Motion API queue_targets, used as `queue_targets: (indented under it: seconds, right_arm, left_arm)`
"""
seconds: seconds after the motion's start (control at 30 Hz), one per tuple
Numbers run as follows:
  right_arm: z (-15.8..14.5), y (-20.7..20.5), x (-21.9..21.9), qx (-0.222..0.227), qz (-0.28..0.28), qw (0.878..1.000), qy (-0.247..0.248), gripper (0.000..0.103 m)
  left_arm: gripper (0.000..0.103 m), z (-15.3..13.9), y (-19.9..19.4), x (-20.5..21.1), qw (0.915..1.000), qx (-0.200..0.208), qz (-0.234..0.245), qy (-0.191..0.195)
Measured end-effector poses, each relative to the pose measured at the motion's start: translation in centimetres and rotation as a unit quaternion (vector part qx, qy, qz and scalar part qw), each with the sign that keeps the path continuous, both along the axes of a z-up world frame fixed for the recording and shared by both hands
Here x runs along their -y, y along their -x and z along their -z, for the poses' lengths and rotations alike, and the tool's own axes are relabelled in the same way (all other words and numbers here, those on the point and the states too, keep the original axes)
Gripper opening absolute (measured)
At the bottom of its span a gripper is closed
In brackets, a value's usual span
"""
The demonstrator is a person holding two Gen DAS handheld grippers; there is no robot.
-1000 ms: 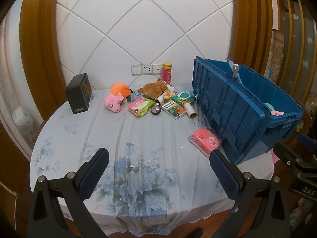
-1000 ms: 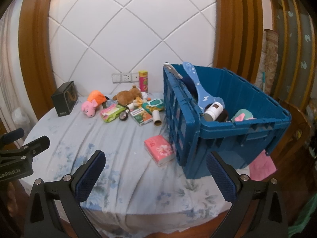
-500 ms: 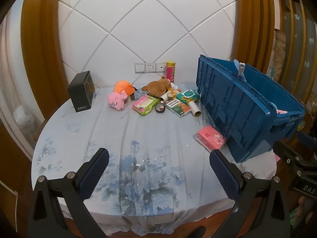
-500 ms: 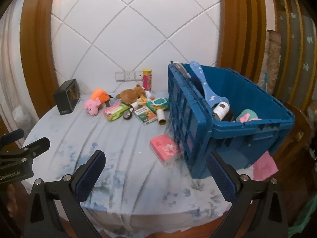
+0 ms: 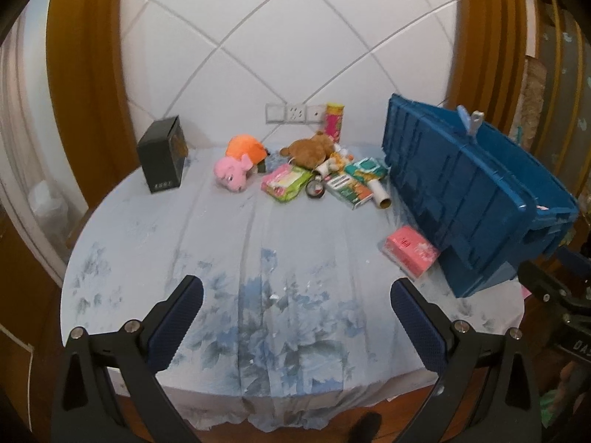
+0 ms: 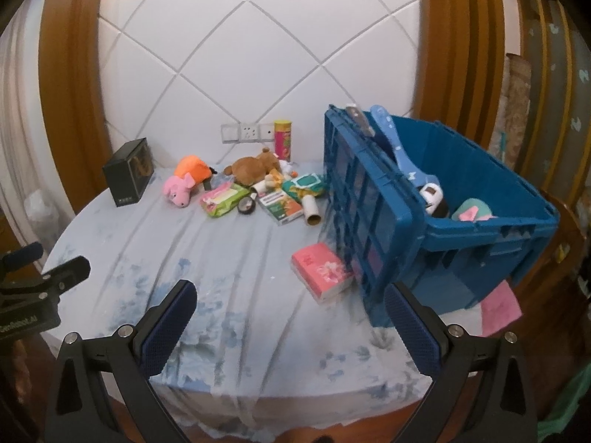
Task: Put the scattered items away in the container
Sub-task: 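Move both tools toward the scattered items on the table, then lower the left tool onto the pink-green WIPES pack while the right tool approaches the black tape roll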
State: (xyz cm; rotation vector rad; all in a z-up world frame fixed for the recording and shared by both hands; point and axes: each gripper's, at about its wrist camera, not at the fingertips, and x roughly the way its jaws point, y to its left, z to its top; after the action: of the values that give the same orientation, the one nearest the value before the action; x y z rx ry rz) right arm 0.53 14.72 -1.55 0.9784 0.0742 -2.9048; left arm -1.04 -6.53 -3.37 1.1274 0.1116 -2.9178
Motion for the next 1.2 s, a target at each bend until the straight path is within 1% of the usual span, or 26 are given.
queue_targets:
  seconds: [0.1, 0.2, 0.33, 0.47, 0.63, 0.77, 0.9, 0.97, 1.07, 1.2]
  right_arm:
    - [1.3, 1.5, 1.0, 0.022, -0.017, 1.0, 0.001, 0.103]
    - [2.7, 3.4, 2.2, 0.04, -0.035, 0.999, -0.001, 0.103]
    - [4.6, 7.6, 3.1, 0.057, -0.056, 0.997, 0.003, 0.103]
    - [7.1, 13.4, 3.2, 0.079, -0.074, 0.994, 0.02, 0.103]
    - [10.9, 21.4, 3.6, 0.121, -0.083, 0.988, 0.04, 0.103]
    - [13.8, 26.6, 4.4, 0.157, -0.098, 0.982, 0.04, 0.103]
    - [15.5, 29.9, 5.2, 0.174, -0.101, 0.979, 0.045, 0.103]
    - [16.0, 31.7, 5.6, 0.178, -0.09, 0.979, 0.045, 0.103]
    - [16.7, 34.3, 6.2, 0.184, -0.072, 0.979, 0.044, 0.103]
    - [17.6, 37.9, 7.0, 0.192, -0.048, 0.979, 0.043, 0.103]
  left_arm:
    - [0.103, 1.9, 1.2, 1.0, 0.9996, 0.026, 0.0, -0.011]
    - [0.103, 3.8, 2.9, 2.1, 0.9987, 0.047, -0.012, -0.014]
    - [0.103, 5.7, 6.0, 3.4, 0.9977, 0.061, -0.029, -0.008]
    - [0.103, 7.6, 11.6, 4.3, 0.9953, 0.089, -0.036, 0.002]
    - [0.103, 10.3, 18.7, 5.1, 0.9903, 0.132, -0.043, 0.013]
    - [0.103, 13.1, 23.2, 6.3, 0.9825, 0.175, -0.06, 0.017]
    - [0.103, 15.4, 27.0, 7.8, 0.9749, 0.212, -0.065, 0.021]
    - [0.103, 16.0, 28.7, 8.4, 0.9739, 0.218, -0.06, 0.025]
    - [0.103, 16.3, 31.5, 9.0, 0.9751, 0.215, -0.045, 0.035]
    - [0.103, 16.7, 36.6, 9.2, 0.9765, 0.209, -0.014, 0.05]
